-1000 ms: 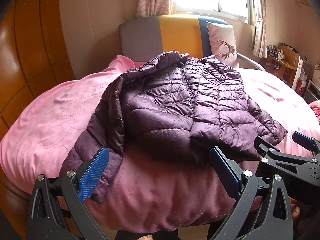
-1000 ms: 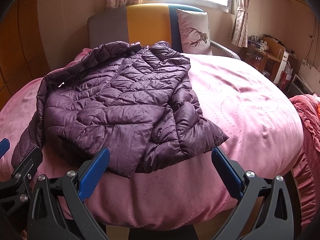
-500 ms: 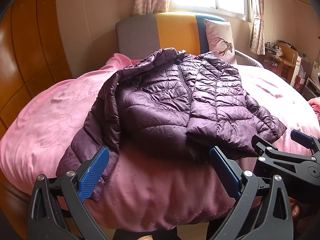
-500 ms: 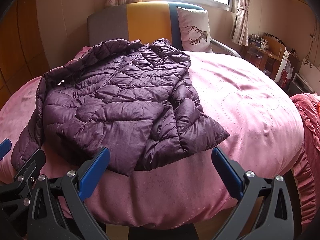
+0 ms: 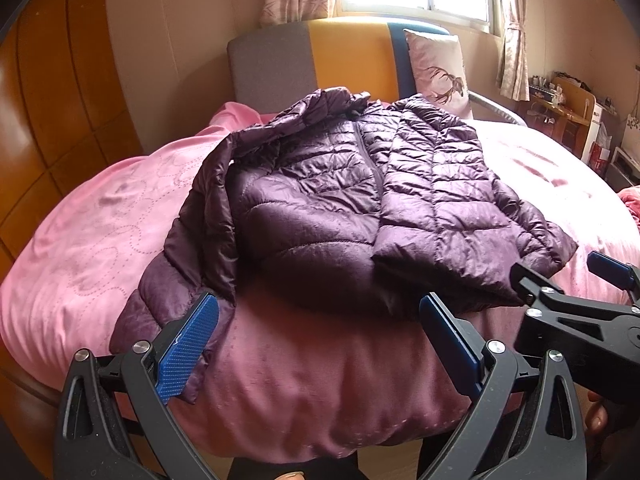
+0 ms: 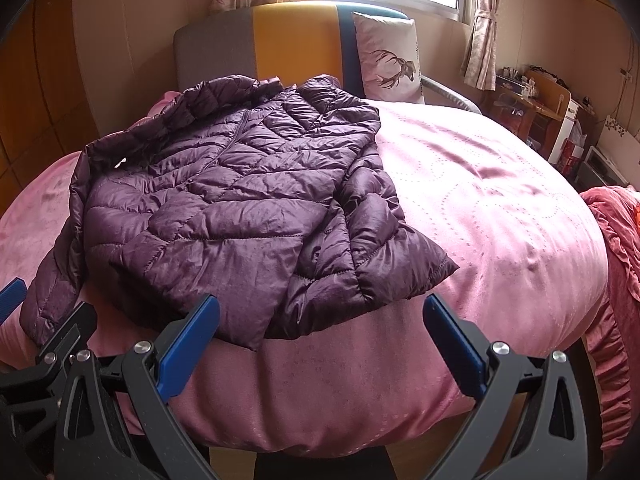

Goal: Fold large clothes

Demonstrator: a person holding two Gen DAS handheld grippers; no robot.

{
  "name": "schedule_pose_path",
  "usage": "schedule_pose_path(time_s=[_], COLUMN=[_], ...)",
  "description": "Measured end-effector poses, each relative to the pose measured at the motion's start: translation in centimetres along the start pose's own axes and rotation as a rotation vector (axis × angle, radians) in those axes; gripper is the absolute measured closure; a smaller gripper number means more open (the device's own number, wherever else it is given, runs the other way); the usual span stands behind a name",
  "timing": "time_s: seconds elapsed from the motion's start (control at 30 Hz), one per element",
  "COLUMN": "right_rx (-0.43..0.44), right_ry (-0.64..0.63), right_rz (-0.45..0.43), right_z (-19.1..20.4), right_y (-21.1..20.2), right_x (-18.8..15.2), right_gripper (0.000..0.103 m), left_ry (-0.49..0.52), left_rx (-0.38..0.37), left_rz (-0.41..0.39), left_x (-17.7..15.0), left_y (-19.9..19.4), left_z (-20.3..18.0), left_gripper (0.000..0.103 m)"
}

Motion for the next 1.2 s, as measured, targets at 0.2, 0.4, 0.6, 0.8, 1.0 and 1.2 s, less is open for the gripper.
schedule_pose_path(time_s=[0.2, 0.4, 0.6, 0.8, 1.0, 1.2], right_rx=[0.012, 0.036, 0.097, 0.244, 0.296, 0.265], right_ry=[-0.002, -0.012, -0.025, -0.078, -0.169, -0.233], right_rz=[-0.001, -0.018, -0.042, -0.048, 0.014, 0.136], right_z=[0.1, 0.5, 1.3, 3.9, 7.8, 8.9], right_y=[0.1, -0.2, -0.4, -0.1, 3.5, 7.8], right_x=[0.1, 0.5, 1.8, 3.9, 5.2, 4.8], right_gripper=[0.002, 0.002, 0.002, 0.004, 0.017, 0.06], left_ry=[-0.031, -0.049, -0.07, -0.092, -0.135, -0.101], left_rx=[0.016, 0.03, 0.043, 0.161, 0.143, 0.109], left_rz=[0.017, 0.03, 0.054, 0.108, 0.211, 0.195], left_x=[-0.2, -0.3, -0.6, -2.2, -5.1, -5.1], left_y=[0.6, 1.1, 2.3, 3.9, 6.0, 6.1], left_z=[1.1, 2.2, 4.1, 8.9, 11.8, 12.1], left_gripper=[0.004, 0.004, 0.004, 0.004, 0.015, 0.061])
Point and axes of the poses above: each gripper's, at about its wrist camera, not at the fingertips, and y roughly the way its jaws point, z to its left, x to its top, the point moved 6 cm from there along y, roughly the way its jaws point
